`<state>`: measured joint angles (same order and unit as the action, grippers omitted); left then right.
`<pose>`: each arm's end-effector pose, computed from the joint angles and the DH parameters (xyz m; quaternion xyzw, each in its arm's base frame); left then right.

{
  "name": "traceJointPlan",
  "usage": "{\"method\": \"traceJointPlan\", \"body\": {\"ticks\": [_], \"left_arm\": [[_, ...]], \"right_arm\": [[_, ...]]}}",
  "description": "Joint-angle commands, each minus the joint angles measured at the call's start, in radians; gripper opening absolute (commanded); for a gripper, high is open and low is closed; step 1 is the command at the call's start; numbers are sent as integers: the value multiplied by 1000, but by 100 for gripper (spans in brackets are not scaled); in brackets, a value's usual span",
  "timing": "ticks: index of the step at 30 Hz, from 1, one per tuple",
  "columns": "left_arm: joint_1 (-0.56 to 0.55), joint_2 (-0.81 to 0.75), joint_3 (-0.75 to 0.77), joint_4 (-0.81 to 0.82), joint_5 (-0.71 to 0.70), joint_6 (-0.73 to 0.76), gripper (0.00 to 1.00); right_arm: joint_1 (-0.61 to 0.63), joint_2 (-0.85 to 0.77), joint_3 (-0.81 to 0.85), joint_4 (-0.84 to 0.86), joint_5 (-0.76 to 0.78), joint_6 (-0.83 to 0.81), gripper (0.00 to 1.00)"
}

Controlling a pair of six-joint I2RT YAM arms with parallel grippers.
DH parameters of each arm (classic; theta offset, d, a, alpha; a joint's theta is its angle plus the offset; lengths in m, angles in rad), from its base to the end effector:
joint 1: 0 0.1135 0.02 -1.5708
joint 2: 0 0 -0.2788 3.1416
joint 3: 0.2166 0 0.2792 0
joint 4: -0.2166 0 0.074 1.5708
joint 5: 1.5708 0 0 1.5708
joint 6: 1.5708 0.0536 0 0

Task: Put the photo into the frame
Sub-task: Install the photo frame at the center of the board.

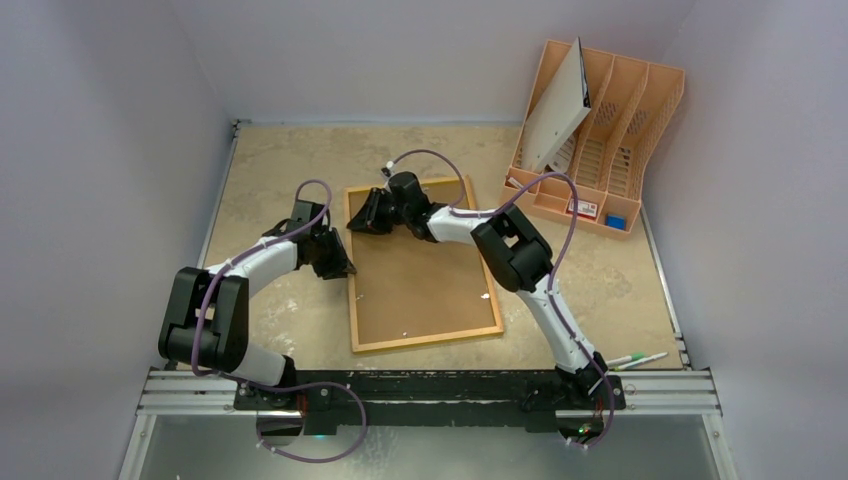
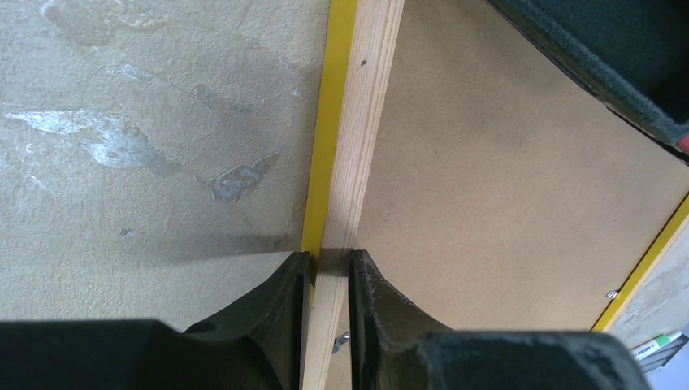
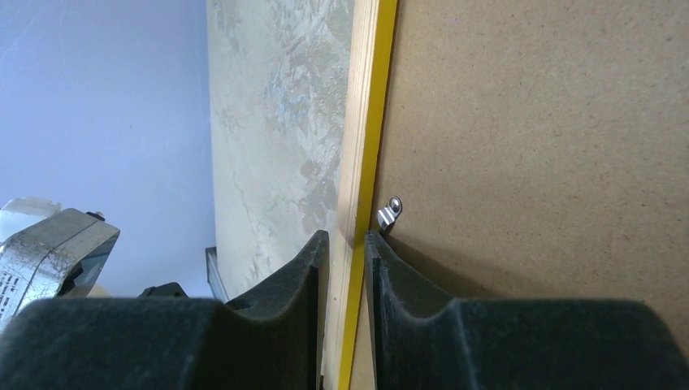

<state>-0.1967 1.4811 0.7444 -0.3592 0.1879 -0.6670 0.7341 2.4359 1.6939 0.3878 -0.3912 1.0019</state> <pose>0.2876 -0.0675 0.1398 -0.2040 0.9462 -0.1808 0.1745 0.4241 0.4102 0.1114 -0.0026 0.8126 0.5308 0.2406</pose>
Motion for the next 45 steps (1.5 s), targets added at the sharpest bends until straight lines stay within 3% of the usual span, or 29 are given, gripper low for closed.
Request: {"method": "traceJointPlan", "body": {"ticks": [1,8,12,17,21,29,35,38,43,45], "left_arm": [[-1,36,-21,-19,-34,23,22],[0,29,-28,-20,-33,19,22],[0,20,-20,-20,-37,15,23],[6,26,1,-16,-37,1,33],[21,59,16,-8,-13,-14,40],[42,80,42,7,-17,-23,41],[58,73,54,34,5,-20,48],[63,82,60,34,-2,-16,46],[65,105,50,32,-1,-10,27],[64,102,38,33,-1,-9,25]], "right_arm": [[7,54,29,-72,92,-26,26],[5,63,69,-60,98,-71,26],[5,-41,-43,39,84,-106,28],[5,-135,-123,45,112,-119,30],[5,-98,-73,-29,123,-117,30],[5,-10,21,-58,130,-103,30],[9,32,58,-70,120,-100,29],[12,40,55,-73,126,-99,28],[12,46,52,-74,155,-90,27],[12,50,53,-76,174,-82,26]]}}
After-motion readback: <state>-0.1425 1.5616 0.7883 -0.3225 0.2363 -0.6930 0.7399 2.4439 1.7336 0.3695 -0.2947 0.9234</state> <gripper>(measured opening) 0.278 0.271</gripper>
